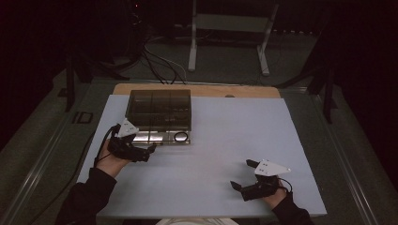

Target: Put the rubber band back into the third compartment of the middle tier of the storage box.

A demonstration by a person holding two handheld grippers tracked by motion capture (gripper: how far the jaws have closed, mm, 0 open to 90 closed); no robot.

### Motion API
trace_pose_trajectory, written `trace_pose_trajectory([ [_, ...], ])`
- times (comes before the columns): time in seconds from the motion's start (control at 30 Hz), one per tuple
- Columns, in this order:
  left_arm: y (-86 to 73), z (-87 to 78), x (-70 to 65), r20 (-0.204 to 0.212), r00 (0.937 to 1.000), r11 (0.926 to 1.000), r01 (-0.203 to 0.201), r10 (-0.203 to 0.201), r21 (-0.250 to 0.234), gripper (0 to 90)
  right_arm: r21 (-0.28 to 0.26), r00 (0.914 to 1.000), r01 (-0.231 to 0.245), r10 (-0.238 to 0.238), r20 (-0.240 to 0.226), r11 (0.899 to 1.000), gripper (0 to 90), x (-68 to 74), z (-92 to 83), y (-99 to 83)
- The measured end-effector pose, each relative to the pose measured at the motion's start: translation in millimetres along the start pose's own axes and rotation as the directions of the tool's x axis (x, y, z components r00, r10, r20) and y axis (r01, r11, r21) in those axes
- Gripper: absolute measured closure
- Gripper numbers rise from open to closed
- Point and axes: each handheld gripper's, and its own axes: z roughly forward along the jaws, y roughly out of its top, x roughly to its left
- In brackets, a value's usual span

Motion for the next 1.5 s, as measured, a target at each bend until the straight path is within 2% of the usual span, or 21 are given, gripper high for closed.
trace_pose_trajectory([
  [0.2,-12.8,1.8,-3.2,-0.017,0.9998,0.9999,0.013,-0.013,-0.009,2.2,0.001,1.0000,0.001,-0.001,0.000,1.000,0.0,0.3,0.1,0.0],
  [0.3,-17.6,2.6,-4.4,-0.035,0.9993,0.9997,0.014,-0.015,-0.019,2.2,0.001,1.0000,0.001,-0.001,0.000,1.000,0.0,0.3,0.1,0.0],
  [0.33,-22.3,3.6,-4.8,-0.055,0.9982,0.9994,0.024,-0.025,-0.024,2.2,0.001,1.0000,0.002,-0.002,0.000,1.000,0.0,0.4,0.2,0.0],
  [0.57,-35.0,7.7,-5.8,-0.065,0.9964,0.9983,0.052,-0.054,-0.026,2.2,0.002,1.0000,0.001,-0.001,0.000,1.000,0.0,0.2,0.2,-0.1],
  [0.7,-40.8,12.2,-8.3,-0.069,0.9963,0.9985,0.050,-0.052,-0.022,2.2,0.002,1.0000,0.001,-0.001,-0.001,1.000,0.0,0.2,0.2,-0.1],
  [0.87,-44.7,16.6,-10.0,-0.098,0.9919,0.9962,0.078,-0.081,-0.040,2.2,0.004,1.0000,0.001,-0.001,-0.001,1.000,0.0,0.3,0.3,-0.1],
  [1.1,-51.9,26.0,-16.1,-0.145,0.9866,0.9971,0.074,-0.075,-0.016,2.2,0.006,1.0000,0.000,0.000,-0.002,1.000,0.0,0.3,1.1,-0.1],
  [1.23,-55.7,31.6,-17.8,-0.156,0.9838,0.9958,0.091,-0.089,0.005,2.2,0.007,1.0000,0.004,-0.004,-0.003,1.000,0.0,0.2,1.5,-0.2],
  [1.3,-56.9,32.6,-18.5,-0.172,0.9797,0.9943,0.106,-0.104,0.003,2.2,0.007,1.0000,0.004,-0.004,-0.002,1.000,0.0,0.4,1.3,-0.2],
  [1.33,-57.2,32.5,-18.5,-0.166,0.9804,0.9941,0.108,-0.107,0.001,2.2,0.007,1.0000,0.005,-0.005,-0.002,1.000,0.0,0.5,1.1,-0.2],
  [1.4,-57.2,32.8,-18.7,-0.181,0.9777,0.9940,0.109,-0.106,0.008,2.2,0.007,1.0000,0.005,-0.005,-0.002,1.000,0.0,0.5,1.0,-0.2],
  [1.5,-57.4,34.5,-17.8,-0.173,0.9762,0.9903,0.137,-0.130,0.025,2.2,0.008,1.0000,0.006,-0.006,-0.001,1.000,0.0,0.4,0.9,-0.3],
])
